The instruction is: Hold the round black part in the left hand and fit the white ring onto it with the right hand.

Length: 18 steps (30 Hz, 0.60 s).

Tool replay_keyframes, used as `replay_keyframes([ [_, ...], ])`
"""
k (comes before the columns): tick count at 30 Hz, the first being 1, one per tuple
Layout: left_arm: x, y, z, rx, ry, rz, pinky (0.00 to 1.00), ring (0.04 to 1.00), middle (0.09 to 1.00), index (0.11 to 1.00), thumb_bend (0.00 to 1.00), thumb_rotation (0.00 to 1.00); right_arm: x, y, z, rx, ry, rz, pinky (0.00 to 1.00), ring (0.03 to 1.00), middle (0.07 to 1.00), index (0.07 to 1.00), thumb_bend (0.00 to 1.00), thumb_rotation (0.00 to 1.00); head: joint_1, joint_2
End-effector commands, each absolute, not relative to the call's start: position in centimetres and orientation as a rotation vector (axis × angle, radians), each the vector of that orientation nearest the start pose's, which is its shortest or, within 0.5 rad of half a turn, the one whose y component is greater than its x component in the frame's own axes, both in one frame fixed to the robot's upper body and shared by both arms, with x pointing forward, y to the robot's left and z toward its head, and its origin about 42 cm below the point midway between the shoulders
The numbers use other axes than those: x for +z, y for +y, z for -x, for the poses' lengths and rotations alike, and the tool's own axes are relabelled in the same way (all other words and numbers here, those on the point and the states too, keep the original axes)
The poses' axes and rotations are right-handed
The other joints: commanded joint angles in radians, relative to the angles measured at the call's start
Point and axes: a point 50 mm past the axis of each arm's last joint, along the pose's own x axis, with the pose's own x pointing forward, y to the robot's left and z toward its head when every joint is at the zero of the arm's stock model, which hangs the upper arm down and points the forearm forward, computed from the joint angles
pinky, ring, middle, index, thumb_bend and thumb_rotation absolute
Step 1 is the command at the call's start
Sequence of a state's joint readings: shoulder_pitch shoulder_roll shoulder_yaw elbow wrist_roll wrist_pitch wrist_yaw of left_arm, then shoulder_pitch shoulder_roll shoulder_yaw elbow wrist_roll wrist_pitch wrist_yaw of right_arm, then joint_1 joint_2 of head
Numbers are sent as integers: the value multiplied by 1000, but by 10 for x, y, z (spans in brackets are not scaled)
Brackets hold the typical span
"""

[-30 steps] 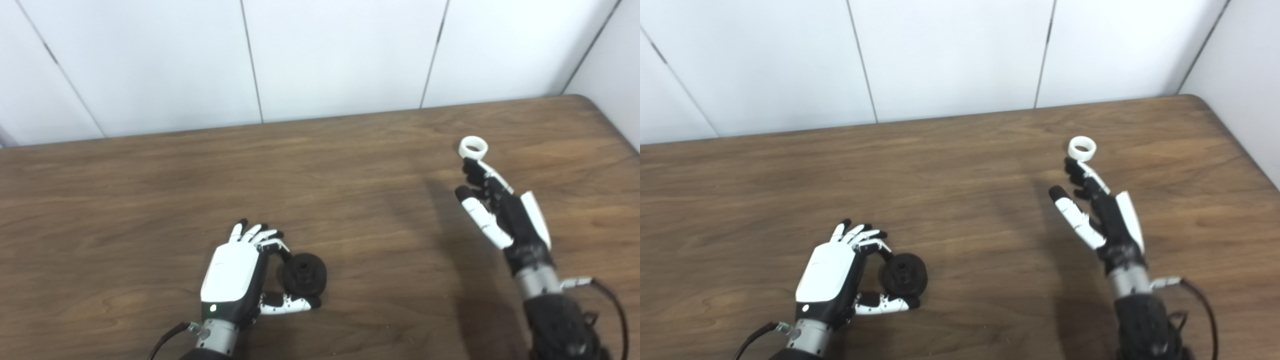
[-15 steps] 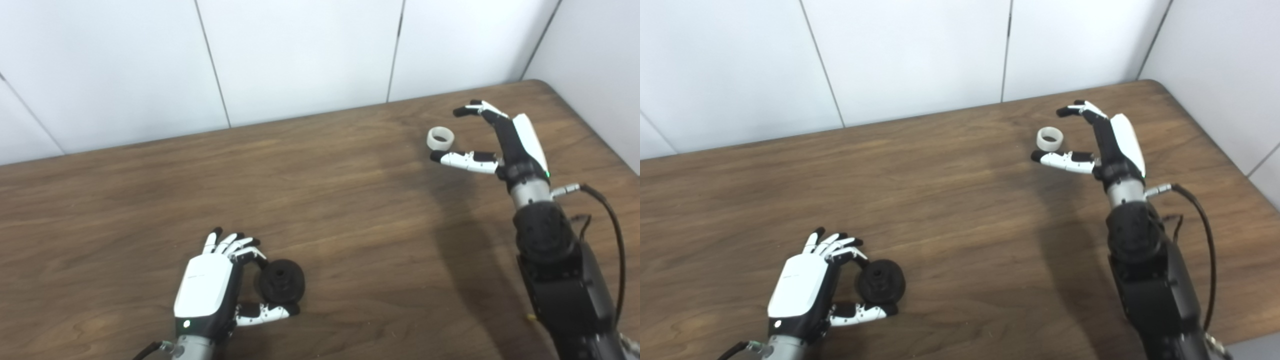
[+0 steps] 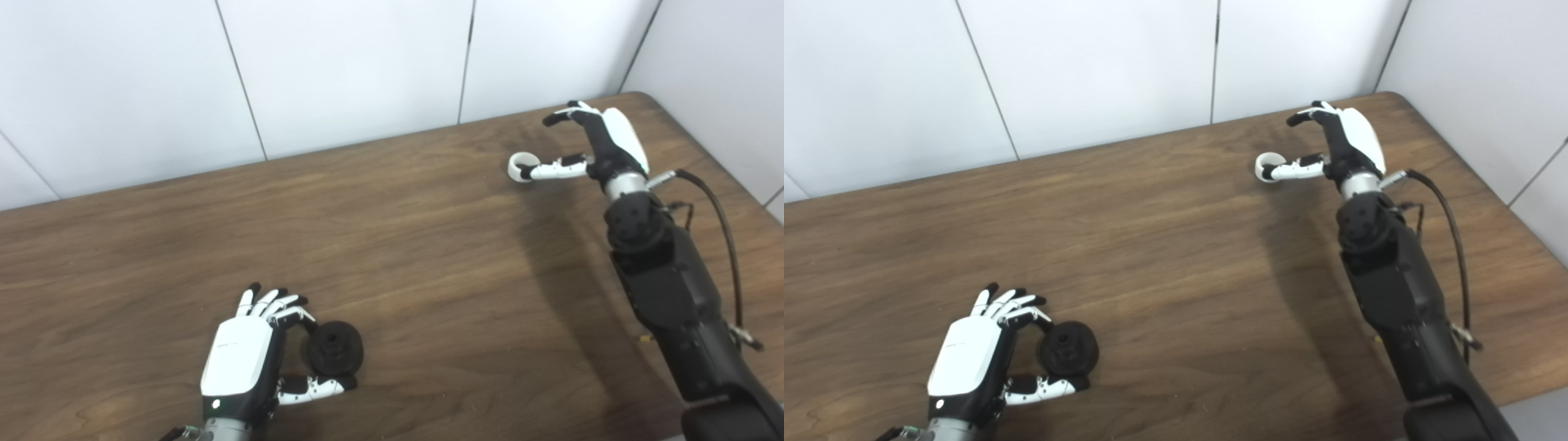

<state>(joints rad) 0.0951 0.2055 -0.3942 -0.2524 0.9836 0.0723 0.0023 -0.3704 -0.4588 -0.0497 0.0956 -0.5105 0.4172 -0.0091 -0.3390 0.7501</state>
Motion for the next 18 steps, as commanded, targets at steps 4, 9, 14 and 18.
replay_keyframes([
  [4,111,180,-222,-317,-177,-1151,1000,883,789,485,522,55,250,-380,-418,-359,38,979,1000,989,938,706,873,182,-3,-2],
  [9,111,179,-221,-319,-176,-1150,997,884,790,484,523,54,250,-379,-430,-339,77,1027,1000,993,935,700,888,178,-4,-6],
  [14,111,179,-220,-320,-176,-1150,996,884,790,484,523,55,249,-378,-437,-321,125,1070,1000,994,943,710,886,193,-3,-6],
  [18,112,178,-219,-319,-173,-1147,995,889,791,484,523,55,248,-376,-442,-306,159,1107,1000,987,940,717,881,218,-3,-2],
])
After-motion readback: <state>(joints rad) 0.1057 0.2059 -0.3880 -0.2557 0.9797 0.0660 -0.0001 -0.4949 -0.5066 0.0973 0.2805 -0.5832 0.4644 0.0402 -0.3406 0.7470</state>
